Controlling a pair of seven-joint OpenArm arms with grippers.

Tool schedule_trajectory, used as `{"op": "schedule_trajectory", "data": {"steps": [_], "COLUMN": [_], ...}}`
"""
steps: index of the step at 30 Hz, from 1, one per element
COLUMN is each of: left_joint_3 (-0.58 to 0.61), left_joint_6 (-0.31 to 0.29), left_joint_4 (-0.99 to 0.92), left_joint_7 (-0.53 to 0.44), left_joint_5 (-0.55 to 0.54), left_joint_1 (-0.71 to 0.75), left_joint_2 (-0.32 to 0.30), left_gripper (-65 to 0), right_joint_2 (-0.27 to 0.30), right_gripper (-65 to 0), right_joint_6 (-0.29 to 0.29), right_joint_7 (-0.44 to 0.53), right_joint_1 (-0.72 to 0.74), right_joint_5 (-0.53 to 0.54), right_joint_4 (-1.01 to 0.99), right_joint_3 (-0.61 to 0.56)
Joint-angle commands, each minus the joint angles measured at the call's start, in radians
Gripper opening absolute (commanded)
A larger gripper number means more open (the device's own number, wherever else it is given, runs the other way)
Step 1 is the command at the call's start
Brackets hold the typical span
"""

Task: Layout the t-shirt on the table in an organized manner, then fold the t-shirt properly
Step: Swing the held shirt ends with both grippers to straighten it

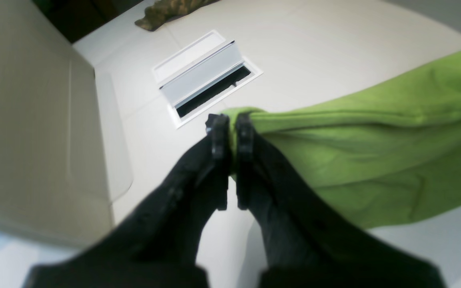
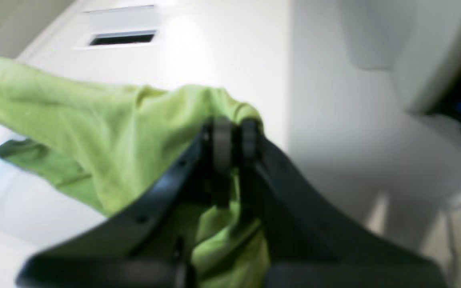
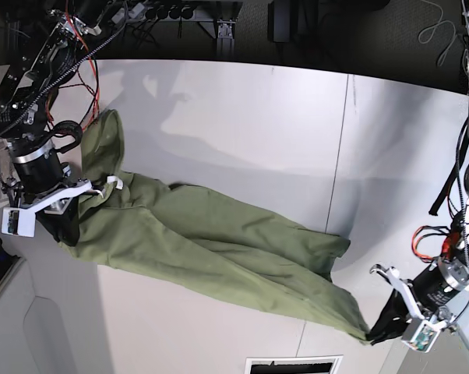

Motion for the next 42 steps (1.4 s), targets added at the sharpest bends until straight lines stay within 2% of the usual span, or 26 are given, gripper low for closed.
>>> {"op": "schedule_trajectory", "data": {"steps": [1,4,7,8,9,11,12,13,14,18,21,25,28,32,35,39,42], "left_joint_3": [0.03,0.142,0.217,0.235,0.253,0.282,0.29,0.291,0.291,0.291,0.291,0.291,0.291,0.291,0.291,0.291,0.291], "left_joint_6": [0.022,0.021,0.021,0.021,0.021,0.021,0.017,0.013,0.007,0.006,0.006,0.006,0.007,0.02,0.064,0.115,0.124], "left_joint_4": [-0.027,-0.179,-0.358,-0.421,-0.486,-0.597,-0.635,-0.657,-0.659,-0.605,-0.524,-0.413,-0.388,-0.394,-0.406,-0.465,-0.524], "left_joint_7": [-0.022,-0.066,-0.127,-0.14,-0.141,-0.139,-0.134,-0.12,-0.095,0.001,0.022,0.023,0.021,0.003,-0.05,-0.102,-0.12], "left_joint_5": [0.016,0.072,0.108,0.121,0.122,0.121,0.121,0.121,0.121,0.091,0.033,0.008,0.008,0.041,0.072,0.12,0.138], "left_joint_1": [-0.059,-0.14,-0.2,-0.218,-0.237,-0.266,-0.274,-0.276,-0.275,-0.272,-0.257,-0.193,-0.126,-0.048,-0.01,-0.007,-0.027], "left_joint_2": [0.013,0.109,0.23,0.274,0.318,0.388,0.411,0.426,0.431,0.397,0.318,0.205,0.155,0.137,0.143,0.174,0.206], "left_gripper": [-65.0,-65.0,-65.0,-65.0,-65.0,-51.1,-43.3,-36.9,-34.0,-33.8,-33.8,-33.9,-33.9,-33.8,-33.8,-33.8,-33.8], "right_joint_2": [0.006,0.015,0.045,0.06,0.076,0.101,0.108,0.111,0.111,0.106,0.087,0.06,0.042,0.031,0.031,0.037,0.042], "right_gripper": [-65.0,-65.0,-65.0,-60.3,-49.3,-29.8,-25.3,-24.7,-24.8,-24.9,-24.9,-24.9,-24.9,-24.9,-24.9,-24.9,-24.9], "right_joint_6": [-0.016,-0.019,-0.024,-0.032,-0.044,-0.064,-0.064,-0.064,-0.061,-0.038,-0.032,-0.033,-0.033,-0.034,-0.035,-0.041,-0.042], "right_joint_7": [0.026,0.035,0.042,0.047,0.052,0.055,0.04,0.011,-0.012,-0.034,-0.035,-0.046,-0.045,-0.037,-0.036,-0.017,0.008], "right_joint_1": [0.018,0.027,0.043,0.048,0.055,0.057,0.057,0.056,0.053,0.002,-0.055,-0.15,-0.229,-0.325,-0.372,-0.401,-0.396], "right_joint_5": [0.011,-0.006,-0.035,-0.037,-0.035,-0.032,-0.031,-0.029,-0.023,0.067,0.085,0.085,0.084,0.08,0.063,0.034,0.018], "right_joint_4": [-0.004,-0.081,-0.188,-0.224,-0.262,-0.31,-0.315,-0.311,-0.298,-0.207,-0.12,-0.046,-0.04,-0.041,-0.041,-0.043,-0.044], "right_joint_3": [0.018,0.061,0.092,0.098,0.103,0.104,0.104,0.105,0.105,0.105,0.104,0.104,0.104,0.104,0.105,0.108,0.113]}}
